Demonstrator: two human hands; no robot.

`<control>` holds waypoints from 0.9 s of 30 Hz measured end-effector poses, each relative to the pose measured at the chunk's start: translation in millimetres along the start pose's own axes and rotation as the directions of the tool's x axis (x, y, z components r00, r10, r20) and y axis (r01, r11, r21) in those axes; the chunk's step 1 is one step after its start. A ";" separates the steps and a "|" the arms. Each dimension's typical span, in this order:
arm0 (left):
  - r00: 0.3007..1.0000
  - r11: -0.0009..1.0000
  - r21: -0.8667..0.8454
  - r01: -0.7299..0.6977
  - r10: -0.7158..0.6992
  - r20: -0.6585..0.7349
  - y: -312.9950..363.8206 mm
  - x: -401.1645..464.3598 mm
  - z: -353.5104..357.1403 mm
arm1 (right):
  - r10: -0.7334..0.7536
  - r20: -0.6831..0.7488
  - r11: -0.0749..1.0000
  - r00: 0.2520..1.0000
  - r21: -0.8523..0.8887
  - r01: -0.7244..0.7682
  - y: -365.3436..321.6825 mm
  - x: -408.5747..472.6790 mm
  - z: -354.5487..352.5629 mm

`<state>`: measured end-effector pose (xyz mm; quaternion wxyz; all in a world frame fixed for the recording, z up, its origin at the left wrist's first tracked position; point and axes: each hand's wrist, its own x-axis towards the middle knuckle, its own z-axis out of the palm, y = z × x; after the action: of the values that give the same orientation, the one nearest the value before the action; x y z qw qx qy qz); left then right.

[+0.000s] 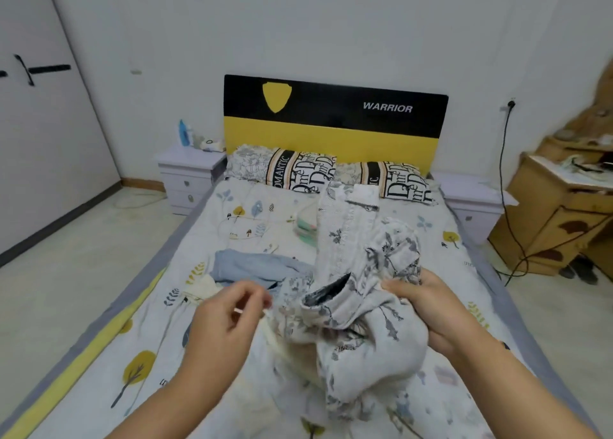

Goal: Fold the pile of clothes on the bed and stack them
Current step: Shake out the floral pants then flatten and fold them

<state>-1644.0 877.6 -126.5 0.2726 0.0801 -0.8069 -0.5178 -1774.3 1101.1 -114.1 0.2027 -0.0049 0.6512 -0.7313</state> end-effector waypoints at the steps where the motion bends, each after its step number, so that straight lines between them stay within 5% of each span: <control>1: 0.997 0.996 -0.047 0.073 -0.074 -0.026 9.6 6.9 -2.3 | 0.001 0.011 1.000 1.000 0.003 -0.001 -5.6 -8.3 -5.0; 6: 0.928 0.955 -0.173 0.240 -0.173 0.330 79.6 37.5 14.5 | -0.035 0.116 0.988 0.993 -0.144 0.051 -20.2 -48.2 1.2; 11: 0.947 0.992 -0.114 0.052 -0.013 0.321 112.6 46.5 25.6 | -0.101 0.076 0.963 0.992 -0.243 0.117 -11.3 -79.6 16.2; 16: 0.884 0.946 -0.301 0.123 0.033 0.467 115.1 39.4 11.9 | 0.068 0.174 0.878 0.982 -0.477 0.024 1.3 -109.2 11.3; 18: 0.873 0.934 -0.316 0.165 0.010 0.487 113.4 38.2 6.0 | 0.028 0.085 0.879 0.996 -0.476 0.016 -4.7 -118.0 11.7; 20: 0.851 0.928 -0.320 0.193 0.004 0.526 114.7 36.6 0.0 | -0.174 -0.100 0.871 0.980 -0.480 0.106 -16.2 -120.1 12.7; 23: 0.797 0.930 -0.325 0.172 0.063 0.601 120.4 31.2 -4.4 | -0.391 -0.046 0.641 0.919 -0.731 0.236 -37.4 -119.1 21.8; 27: 0.787 0.939 -0.305 0.156 0.068 0.613 125.3 20.2 -4.2 | -0.273 0.153 0.489 0.950 -0.828 0.274 -48.0 -117.5 39.0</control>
<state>-1639.5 922.5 -7.8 -0.0073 -0.1219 -0.7475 -0.6529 -1669.8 1102.9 -32.2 0.0569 -0.2051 0.9121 -0.3504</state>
